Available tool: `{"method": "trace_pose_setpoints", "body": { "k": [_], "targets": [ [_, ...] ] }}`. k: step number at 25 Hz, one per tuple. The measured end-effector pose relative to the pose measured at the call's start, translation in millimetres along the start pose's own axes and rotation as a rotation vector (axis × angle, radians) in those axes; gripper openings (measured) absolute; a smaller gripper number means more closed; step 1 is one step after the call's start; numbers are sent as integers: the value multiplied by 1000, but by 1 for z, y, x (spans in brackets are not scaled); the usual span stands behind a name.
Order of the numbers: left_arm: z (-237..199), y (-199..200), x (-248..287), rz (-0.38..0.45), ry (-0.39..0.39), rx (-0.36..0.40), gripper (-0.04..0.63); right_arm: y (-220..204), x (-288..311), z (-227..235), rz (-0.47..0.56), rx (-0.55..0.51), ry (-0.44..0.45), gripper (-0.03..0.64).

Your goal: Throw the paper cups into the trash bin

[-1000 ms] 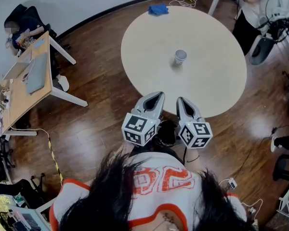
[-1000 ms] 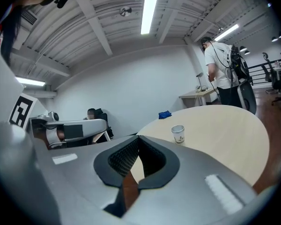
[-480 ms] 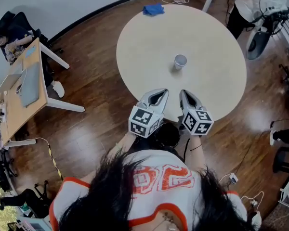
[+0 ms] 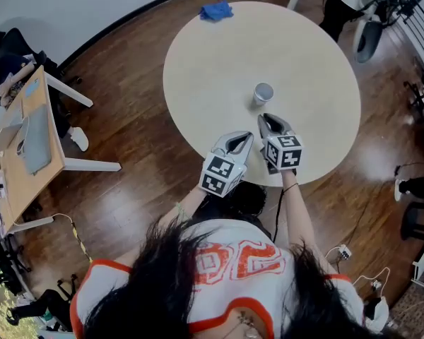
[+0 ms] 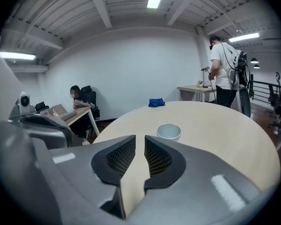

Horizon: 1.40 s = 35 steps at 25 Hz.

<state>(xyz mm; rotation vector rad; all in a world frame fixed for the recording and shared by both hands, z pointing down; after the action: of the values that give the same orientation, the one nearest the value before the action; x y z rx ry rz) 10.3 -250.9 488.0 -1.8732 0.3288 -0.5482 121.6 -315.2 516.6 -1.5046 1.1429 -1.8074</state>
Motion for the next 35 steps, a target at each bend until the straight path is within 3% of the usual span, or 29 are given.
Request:
{"method": "trace_pose_setpoints", "body": {
  "k": [16, 31, 35],
  "targets": [
    [-29, -9, -6, -23, 21, -58, 0, 21, 78, 19, -141, -311, -47, 97],
    [-44, -9, -12, -15, 66, -76, 0, 1, 104, 20, -294, -406, -64, 104],
    [-42, -14, -11, -18, 65, -92, 0, 0, 107, 22, -298, -435, -109, 54]
  ]
}}
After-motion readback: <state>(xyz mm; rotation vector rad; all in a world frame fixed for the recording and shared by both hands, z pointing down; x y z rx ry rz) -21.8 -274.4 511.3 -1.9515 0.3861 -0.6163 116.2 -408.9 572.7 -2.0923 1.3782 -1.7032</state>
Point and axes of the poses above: the fingertips, and each gripper's own axes: x forward along the fingers, z to its right, y out of its top, the point moved 6 cm from there along -x, backward along the fingers, and after that the axes turned 12 degrees about -y, right-handed, at the moved point
